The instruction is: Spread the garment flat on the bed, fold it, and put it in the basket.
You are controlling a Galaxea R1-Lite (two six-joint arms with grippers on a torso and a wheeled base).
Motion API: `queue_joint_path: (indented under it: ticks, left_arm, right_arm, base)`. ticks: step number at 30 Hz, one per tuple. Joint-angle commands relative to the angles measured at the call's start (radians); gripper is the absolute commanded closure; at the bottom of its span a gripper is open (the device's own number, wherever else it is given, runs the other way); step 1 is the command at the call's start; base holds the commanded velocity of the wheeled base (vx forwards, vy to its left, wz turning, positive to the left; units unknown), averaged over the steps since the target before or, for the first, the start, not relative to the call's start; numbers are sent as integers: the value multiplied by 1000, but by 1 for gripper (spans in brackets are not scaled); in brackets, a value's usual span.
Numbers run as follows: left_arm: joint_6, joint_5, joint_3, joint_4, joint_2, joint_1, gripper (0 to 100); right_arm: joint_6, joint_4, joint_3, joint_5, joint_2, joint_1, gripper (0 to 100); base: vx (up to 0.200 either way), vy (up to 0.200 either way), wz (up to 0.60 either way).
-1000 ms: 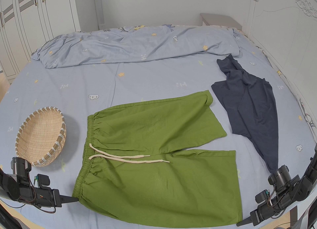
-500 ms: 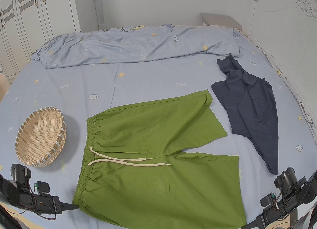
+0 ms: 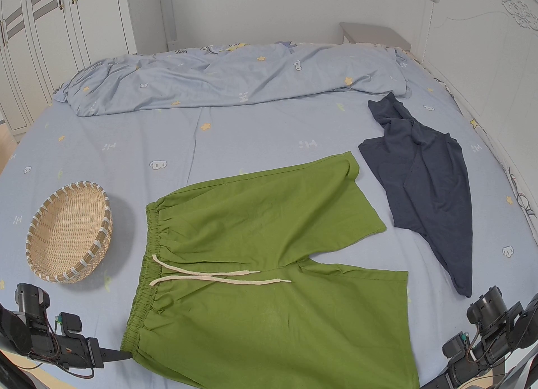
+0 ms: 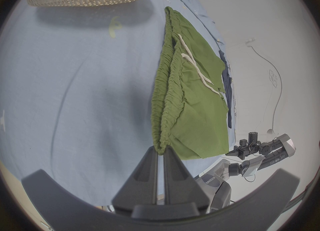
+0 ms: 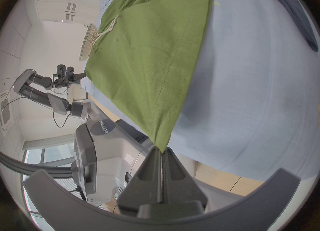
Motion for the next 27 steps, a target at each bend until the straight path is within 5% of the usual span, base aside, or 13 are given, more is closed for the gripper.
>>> queue_joint_path:
  ticks: [1, 8, 12, 17, 27]
  left_arm:
    - [3, 1, 7, 4, -5, 11, 100]
    - [3, 1, 18, 4, -9, 5, 100]
    - [0, 5, -14, -4, -57, 4, 100]
    - [-12, 5, -105, 30, -114, -1, 100]
    - [-307, 31, -516, 278, -169, -94, 100]
  right_arm:
    - [1, 19, -1, -4, -9, 71, 100]
    - [12, 16, -4, -73, -26, 91, 100]
    - [47, 41, -76, -77, -129, 39, 100]
    - [112, 249, -314, -79, -213, 14, 100]
    - [152, 461, -877, -154, -108, -9, 100]
  base:
    - [0, 0, 0]
    - [0, 0, 0]
    - [0, 0, 0]
    - [0, 0, 0]
    - [0, 0, 0]
